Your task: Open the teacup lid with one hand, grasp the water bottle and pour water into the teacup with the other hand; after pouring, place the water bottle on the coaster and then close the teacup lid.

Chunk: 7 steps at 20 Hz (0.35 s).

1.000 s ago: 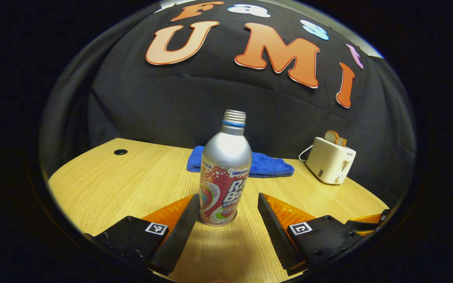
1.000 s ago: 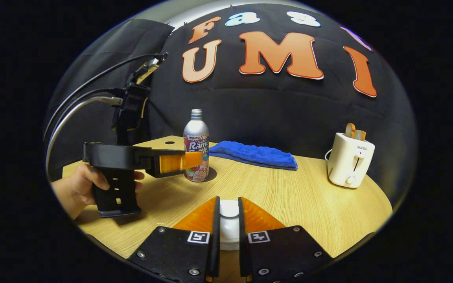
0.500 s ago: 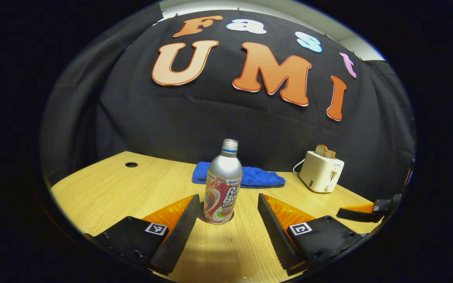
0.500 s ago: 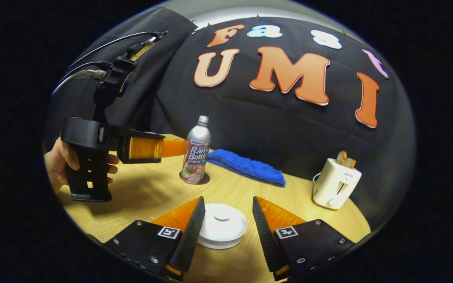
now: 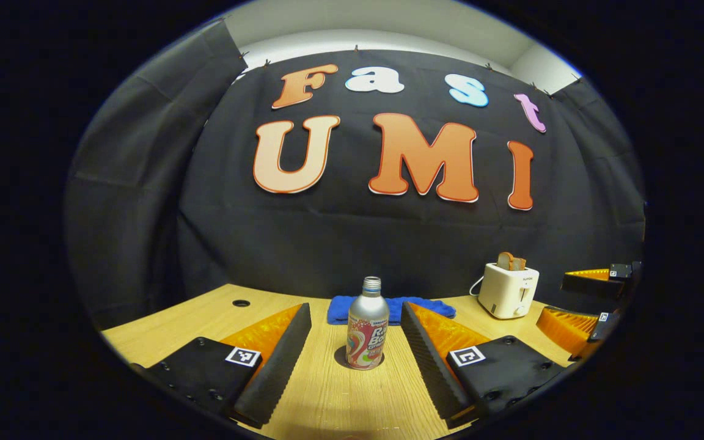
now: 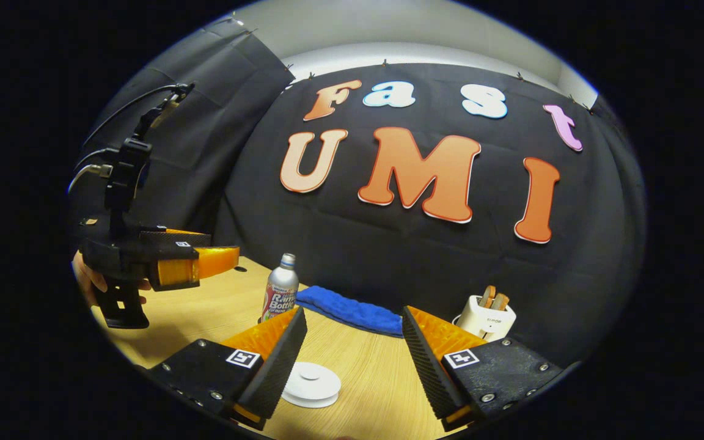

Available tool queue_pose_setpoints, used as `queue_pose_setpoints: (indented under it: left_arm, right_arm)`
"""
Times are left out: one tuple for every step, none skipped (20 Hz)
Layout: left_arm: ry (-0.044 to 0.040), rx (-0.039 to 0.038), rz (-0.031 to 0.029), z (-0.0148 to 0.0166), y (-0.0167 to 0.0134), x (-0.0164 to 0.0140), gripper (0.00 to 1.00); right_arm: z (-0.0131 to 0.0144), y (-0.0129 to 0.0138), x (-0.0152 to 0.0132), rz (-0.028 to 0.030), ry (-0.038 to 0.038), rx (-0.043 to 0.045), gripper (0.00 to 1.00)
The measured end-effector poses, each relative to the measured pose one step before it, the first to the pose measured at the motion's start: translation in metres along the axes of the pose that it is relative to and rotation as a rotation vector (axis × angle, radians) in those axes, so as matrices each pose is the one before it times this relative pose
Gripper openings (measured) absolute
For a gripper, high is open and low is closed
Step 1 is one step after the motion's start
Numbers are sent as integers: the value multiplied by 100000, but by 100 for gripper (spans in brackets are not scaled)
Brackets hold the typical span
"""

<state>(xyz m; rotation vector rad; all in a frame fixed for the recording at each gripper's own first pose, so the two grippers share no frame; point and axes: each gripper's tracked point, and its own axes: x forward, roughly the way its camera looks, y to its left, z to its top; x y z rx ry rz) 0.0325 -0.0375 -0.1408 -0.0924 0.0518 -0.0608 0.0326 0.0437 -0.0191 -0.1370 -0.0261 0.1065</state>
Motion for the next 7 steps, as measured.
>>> queue_pose_setpoints:
  left_arm:
    - [-1294, 770, 773, 516, 264, -512, 93]
    - [-1163, 682, 1087, 468, 251, -452, 96]
    - [-1036, 258, 321, 601, 56, -568, 96]
    - [-1083, 62, 496, 451, 62, -454, 97]
    - [-583, 119, 289, 419, 98, -580, 96]
    - [-1135, -21, 349, 274, 13, -375, 94]
    - [-925, 114, 378, 347, 136, -336, 100]
  right_arm:
    - [596, -403, -308, -487, -1330, -81, 94]
    - [605, -434, -262, -505, -1597, 71, 94]
    - [455, -639, -166, -1120, -1083, 260, 94]
    - [310, -556, -215, -1202, -818, 430, 94]
    - [307, -651, -232, -1385, -666, 535, 95]
    - [198, -641, -188, -1472, -486, 489, 96]
    - [221, -639, -250, -1500, -404, 297, 96]
